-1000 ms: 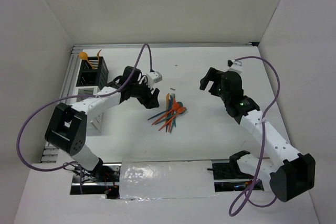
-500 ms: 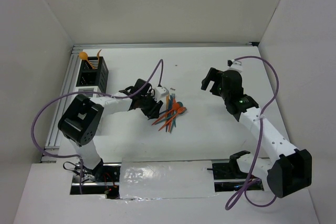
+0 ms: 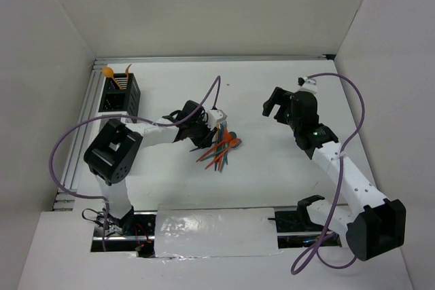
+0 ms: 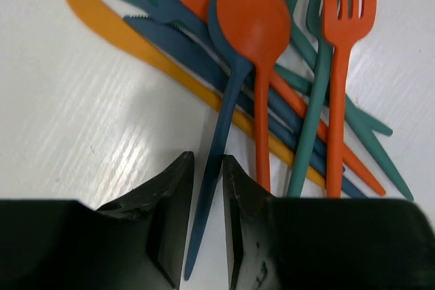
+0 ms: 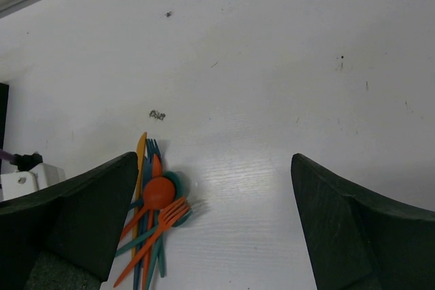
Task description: Sort the eating utensils into containers
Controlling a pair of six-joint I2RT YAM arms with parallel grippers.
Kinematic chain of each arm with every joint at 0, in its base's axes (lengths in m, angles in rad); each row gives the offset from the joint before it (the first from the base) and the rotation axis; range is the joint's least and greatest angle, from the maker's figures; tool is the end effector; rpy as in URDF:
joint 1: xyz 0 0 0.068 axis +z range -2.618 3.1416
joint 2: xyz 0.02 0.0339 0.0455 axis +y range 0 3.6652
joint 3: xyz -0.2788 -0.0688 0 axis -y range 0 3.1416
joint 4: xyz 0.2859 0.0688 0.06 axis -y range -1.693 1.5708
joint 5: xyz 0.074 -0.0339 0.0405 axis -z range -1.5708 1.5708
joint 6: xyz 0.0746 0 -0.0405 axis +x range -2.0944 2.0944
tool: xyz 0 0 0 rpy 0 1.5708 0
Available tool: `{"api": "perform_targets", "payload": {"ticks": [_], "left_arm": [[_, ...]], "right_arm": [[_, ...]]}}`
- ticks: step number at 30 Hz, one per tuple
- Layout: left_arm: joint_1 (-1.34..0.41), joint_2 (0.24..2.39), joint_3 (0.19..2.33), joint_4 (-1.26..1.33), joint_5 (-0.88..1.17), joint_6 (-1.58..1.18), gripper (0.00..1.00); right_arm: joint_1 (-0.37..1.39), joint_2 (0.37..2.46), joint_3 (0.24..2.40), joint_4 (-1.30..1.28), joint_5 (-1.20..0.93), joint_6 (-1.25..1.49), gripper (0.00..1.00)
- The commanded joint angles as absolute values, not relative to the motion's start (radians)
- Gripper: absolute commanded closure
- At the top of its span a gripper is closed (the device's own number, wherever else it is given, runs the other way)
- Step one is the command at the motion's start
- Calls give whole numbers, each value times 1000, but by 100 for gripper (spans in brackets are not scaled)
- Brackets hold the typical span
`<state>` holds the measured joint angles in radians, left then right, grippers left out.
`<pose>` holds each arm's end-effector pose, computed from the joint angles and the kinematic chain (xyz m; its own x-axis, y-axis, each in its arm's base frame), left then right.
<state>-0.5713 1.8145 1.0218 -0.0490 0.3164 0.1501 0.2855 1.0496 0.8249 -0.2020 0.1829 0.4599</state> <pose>0.3468 -0.2505 0.1145 -0.5174 0.5015 -0.6934 0.7743 0.6193 -0.1298 0.2988 0.0736 0.2891 -0.4083 0.3350 -0.8492 0.0705 0.9390 0.3366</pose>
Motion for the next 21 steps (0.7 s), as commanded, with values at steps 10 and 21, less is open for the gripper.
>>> {"api": "perform_targets", "payload": {"ticks": [10, 21], "left_arm": [[-630, 2003, 1150, -216, 201, 115, 75], [-479, 1746, 1152, -166, 255, 6, 100]], "right_arm": [[278, 1016, 809, -150, 144, 485, 0], [278, 1025, 818, -160, 114, 488, 0]]}}
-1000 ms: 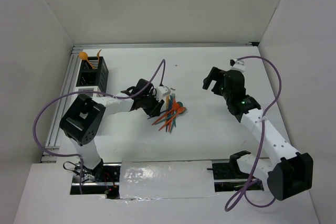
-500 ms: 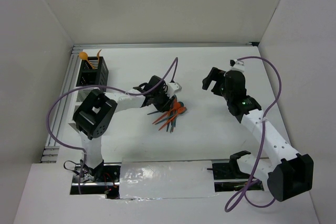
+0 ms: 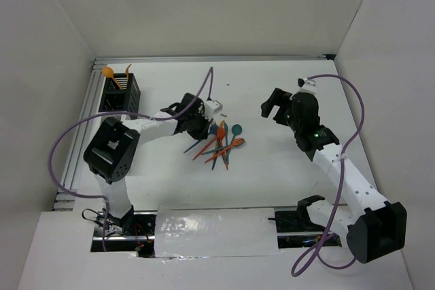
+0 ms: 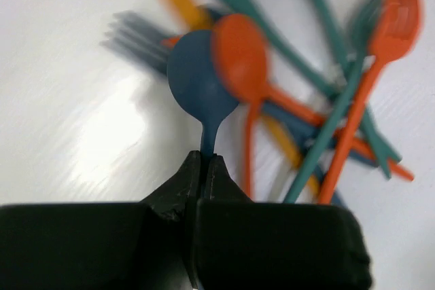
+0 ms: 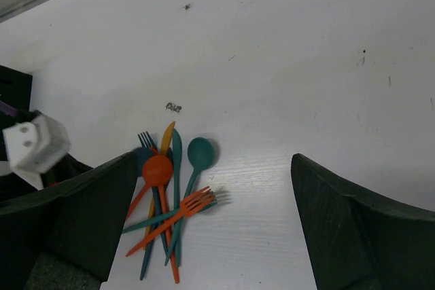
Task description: Sort the eating utensils into containers
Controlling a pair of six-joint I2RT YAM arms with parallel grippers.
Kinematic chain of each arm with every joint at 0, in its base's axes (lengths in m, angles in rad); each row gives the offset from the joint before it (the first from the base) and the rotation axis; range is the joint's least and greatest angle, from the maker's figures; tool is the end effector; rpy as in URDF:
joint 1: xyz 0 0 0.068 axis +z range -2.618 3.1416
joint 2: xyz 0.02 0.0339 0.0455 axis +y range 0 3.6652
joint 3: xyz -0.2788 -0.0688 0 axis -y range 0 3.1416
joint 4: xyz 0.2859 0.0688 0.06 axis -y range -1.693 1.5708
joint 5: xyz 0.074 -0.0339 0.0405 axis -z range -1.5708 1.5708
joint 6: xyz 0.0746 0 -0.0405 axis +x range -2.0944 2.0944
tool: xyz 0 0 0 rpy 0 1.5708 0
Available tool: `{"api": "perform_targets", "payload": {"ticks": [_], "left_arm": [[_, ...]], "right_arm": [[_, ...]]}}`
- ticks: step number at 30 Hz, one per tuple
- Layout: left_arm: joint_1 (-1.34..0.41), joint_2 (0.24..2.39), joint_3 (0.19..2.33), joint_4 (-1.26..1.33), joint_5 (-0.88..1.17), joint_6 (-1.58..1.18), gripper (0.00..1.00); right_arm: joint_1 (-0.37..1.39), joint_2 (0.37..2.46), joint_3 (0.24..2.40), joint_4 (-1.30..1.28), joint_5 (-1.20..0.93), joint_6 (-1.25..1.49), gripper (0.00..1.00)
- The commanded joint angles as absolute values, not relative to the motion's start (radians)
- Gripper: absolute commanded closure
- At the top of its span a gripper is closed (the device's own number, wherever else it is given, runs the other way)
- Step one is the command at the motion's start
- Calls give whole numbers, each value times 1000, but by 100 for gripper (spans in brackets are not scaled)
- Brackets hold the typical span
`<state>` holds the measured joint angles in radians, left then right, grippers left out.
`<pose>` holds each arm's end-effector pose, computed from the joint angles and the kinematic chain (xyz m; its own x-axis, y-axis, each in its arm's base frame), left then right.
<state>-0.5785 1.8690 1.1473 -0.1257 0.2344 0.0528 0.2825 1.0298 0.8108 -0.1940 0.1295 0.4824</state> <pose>0.3700 -0.2623 0.1263 -0.5919 0.4478 -0.6702 0.6927 0.7077 -0.1389 0.2947 0.0755 0.2895 -0.4170 0.3580 -0.8354 0.0346 0.9248 0.3790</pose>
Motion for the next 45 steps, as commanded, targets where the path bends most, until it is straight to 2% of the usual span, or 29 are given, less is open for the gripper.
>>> {"api": "perform_targets", "payload": {"ticks": [1, 5, 7, 10, 11, 12, 14, 17, 27, 31, 35, 40, 45], "left_arm": [[-486, 1714, 1154, -166, 282, 6, 100], [-303, 1565, 1166, -138, 360, 6, 100], [-220, 1465, 1146, -121, 461, -38, 100], [-92, 1318, 1060, 16, 528, -67, 99], [-4, 1287, 1014, 106, 538, -90, 99], [-15, 1228, 996, 151, 560, -115, 98], [157, 1178, 932, 243, 600, -136, 99], [303, 1128, 829, 597, 630, -220, 99], [434, 1359, 865, 902, 649, -351, 100], [469, 1428, 789, 1150, 626, -393, 95], [469, 1505, 726, 1288, 589, -374, 94], [469, 1565, 706, 1331, 621, -356, 95], [469, 1574, 637, 1377, 535, -337, 86]], "right_arm": [[278, 1031, 818, -160, 101, 488, 0], [281, 1058, 827, -115, 65, 492, 0], [282, 1081, 827, -106, 51, 495, 0], [288, 1126, 838, -78, 26, 497, 0], [288, 1135, 847, -66, 26, 499, 0], [293, 1146, 847, -48, 15, 497, 0], [304, 1184, 847, -22, 5, 494, 0], [311, 1256, 867, 38, -29, 483, 0], [321, 1400, 922, 141, -95, 426, 0], [322, 1424, 922, 201, -143, 403, 0], [324, 1466, 957, 201, -193, 362, 0], [325, 1465, 957, 213, -183, 328, 0], [325, 1489, 971, 201, -215, 325, 0]]}}
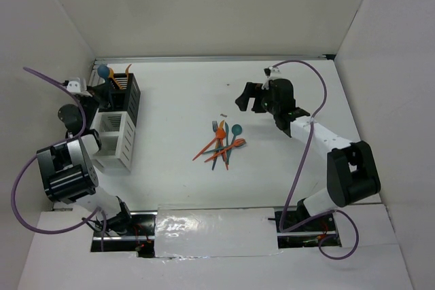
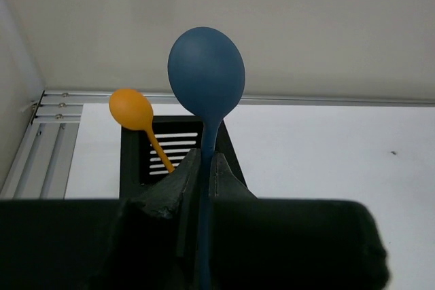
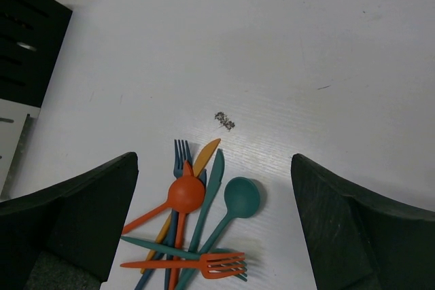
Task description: Sort the eating utensils into containers
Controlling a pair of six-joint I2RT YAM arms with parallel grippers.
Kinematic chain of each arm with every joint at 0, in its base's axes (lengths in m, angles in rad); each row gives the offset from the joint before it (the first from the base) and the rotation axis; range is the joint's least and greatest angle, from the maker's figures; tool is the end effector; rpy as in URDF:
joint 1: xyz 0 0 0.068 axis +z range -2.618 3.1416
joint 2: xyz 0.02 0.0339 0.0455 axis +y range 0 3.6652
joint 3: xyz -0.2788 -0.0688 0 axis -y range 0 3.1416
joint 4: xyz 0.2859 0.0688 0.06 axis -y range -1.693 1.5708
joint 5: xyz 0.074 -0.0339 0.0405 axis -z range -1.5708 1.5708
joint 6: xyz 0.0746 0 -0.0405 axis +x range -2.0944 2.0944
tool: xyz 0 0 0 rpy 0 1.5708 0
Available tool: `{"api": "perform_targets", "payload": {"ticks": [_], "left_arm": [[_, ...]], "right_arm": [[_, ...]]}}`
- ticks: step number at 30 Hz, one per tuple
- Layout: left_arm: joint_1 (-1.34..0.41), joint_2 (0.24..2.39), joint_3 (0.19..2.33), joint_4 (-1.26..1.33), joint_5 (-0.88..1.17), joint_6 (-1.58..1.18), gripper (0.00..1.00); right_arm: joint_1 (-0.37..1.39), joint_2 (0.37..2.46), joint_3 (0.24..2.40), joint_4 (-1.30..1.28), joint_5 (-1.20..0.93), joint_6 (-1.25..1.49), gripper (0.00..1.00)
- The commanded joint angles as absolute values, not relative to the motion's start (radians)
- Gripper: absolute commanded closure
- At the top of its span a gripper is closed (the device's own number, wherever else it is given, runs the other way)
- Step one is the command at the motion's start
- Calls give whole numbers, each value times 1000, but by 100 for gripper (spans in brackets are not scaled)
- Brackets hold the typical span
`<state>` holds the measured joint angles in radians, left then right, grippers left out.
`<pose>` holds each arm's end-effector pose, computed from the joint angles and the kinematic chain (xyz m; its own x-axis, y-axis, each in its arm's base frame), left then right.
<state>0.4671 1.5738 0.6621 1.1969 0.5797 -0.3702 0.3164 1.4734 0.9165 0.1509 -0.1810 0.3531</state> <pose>0.3526 0.1320 0.2414 0.2007 -0.2378 -0.9504 0.1772 0.9629 -0.2035 0.3785 0.1381 0.2326 -0.5124 0.1902 -0.8374 -0.3049 0.8714 0.3844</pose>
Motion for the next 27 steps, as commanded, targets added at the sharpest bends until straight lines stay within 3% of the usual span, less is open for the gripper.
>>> {"api": "perform_targets", "payload": {"ticks": [1, 2, 3, 7, 10, 11, 13, 14, 16, 17, 19, 20, 26, 27], "left_arm": [[477, 1578, 631, 1388, 537, -334, 83], [482, 1578, 626, 1393, 540, -327, 79], [483, 1575, 626, 1376, 552, -319, 68], [482, 1513, 638, 1295, 574, -310, 53], [483, 1430, 634, 1269, 569, -316, 31], [483, 1401, 649, 1243, 577, -310, 28], [482, 1336, 690, 1084, 625, -299, 10], [482, 1295, 721, 1006, 661, -290, 7], [453, 1264, 869, 771, 721, -240, 6], [372, 1256, 970, 497, 744, -207, 8], [331, 1226, 1041, 313, 758, -128, 10], [187, 1210, 1051, 263, 726, -108, 10], [-104, 1143, 1022, 3, 676, -54, 11], [-215, 1161, 1019, -30, 680, 24, 14]], "right_arm": [[327, 1505, 983, 201, -225, 321, 0], [325, 1509, 983, 201, -225, 319, 0], [327, 1517, 992, 201, -238, 319, 0], [336, 1546, 1015, 190, -247, 328, 0], [350, 1546, 1028, 166, -217, 324, 0], [357, 1545, 1038, 157, -216, 325, 0], [367, 1536, 1039, 123, -189, 331, 0], [367, 1532, 1039, 111, -166, 336, 0], [382, 1514, 1039, 86, -135, 359, 0], [383, 1514, 1039, 60, -124, 365, 0], [390, 1497, 1039, 8, -86, 390, 0], [391, 1493, 1039, -12, -74, 402, 0], [405, 1387, 942, -103, 9, 471, 0], [408, 1337, 895, -103, 27, 494, 0]]}}
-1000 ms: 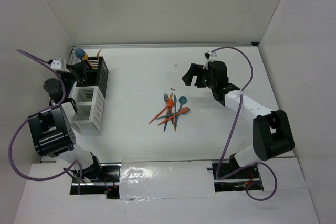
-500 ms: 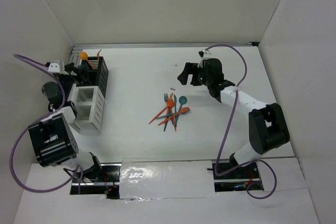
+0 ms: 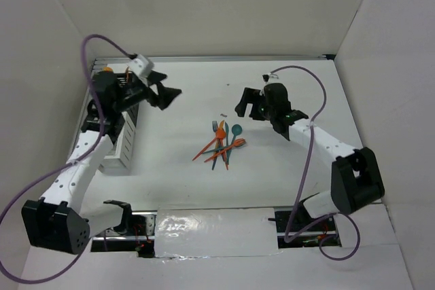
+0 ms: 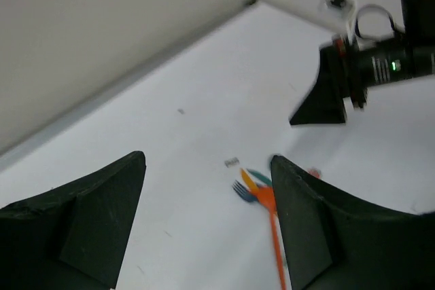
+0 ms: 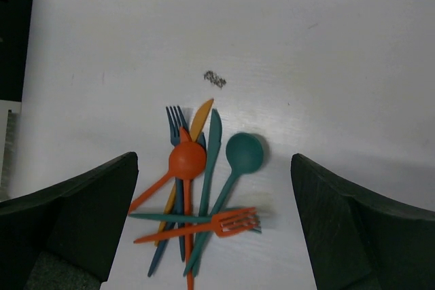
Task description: Sort the eating utensils into containers
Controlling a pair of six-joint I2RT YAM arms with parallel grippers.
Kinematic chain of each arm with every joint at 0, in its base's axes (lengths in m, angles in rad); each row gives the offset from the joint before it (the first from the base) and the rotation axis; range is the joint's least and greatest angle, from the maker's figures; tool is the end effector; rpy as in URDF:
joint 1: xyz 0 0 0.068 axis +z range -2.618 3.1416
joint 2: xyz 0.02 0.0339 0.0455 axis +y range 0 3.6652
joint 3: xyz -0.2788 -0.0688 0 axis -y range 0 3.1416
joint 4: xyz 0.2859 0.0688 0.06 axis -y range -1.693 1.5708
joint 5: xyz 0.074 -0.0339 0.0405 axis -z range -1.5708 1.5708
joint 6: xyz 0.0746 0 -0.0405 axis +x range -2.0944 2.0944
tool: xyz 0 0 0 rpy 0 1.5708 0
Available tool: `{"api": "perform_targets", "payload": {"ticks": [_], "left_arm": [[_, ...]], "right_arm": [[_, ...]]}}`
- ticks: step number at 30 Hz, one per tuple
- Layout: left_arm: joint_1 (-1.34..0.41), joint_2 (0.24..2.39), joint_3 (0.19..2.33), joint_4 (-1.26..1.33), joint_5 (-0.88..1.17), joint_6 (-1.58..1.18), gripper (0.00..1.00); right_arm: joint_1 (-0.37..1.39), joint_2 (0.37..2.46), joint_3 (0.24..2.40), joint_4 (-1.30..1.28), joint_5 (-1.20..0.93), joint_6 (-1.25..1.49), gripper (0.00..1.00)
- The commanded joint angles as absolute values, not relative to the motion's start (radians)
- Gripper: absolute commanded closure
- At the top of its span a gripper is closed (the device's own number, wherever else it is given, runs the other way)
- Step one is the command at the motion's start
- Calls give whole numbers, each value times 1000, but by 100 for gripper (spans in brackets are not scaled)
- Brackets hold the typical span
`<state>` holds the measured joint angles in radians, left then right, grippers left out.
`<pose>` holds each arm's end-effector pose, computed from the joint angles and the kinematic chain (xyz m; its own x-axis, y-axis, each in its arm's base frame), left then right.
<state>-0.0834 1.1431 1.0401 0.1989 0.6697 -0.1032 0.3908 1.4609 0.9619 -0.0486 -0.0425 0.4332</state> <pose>0.3218 -0.0734 0.4102 0.0247 -0.0831 -0.9962 0.6873 0.7251 -0.0434 0.3649 0.1538 0.2292 -0.6108 0.2020 -0.7656 -0.1738 0.9091 0.3785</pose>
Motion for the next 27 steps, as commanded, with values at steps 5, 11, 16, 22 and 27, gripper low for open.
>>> {"api": "perform_targets", "payload": {"ticks": [5, 11, 16, 22, 27], "left_arm": [[-419, 1371, 1092, -267, 502, 215, 21], [-475, 1571, 1072, -174, 456, 158, 26], [-500, 1702, 1101, -149, 433, 126, 27], [-574, 1828, 1141, -138, 302, 87, 38], [-575, 1873, 1133, -95, 290, 83, 43]], "right_arm": [[411, 1195, 787, -149, 69, 535, 1], [410, 1083, 746, -187, 123, 545, 0], [408, 1068, 727, -198, 144, 535, 0], [402, 1083, 727, -207, 173, 526, 0], [400, 1098, 736, -198, 198, 496, 0]]}}
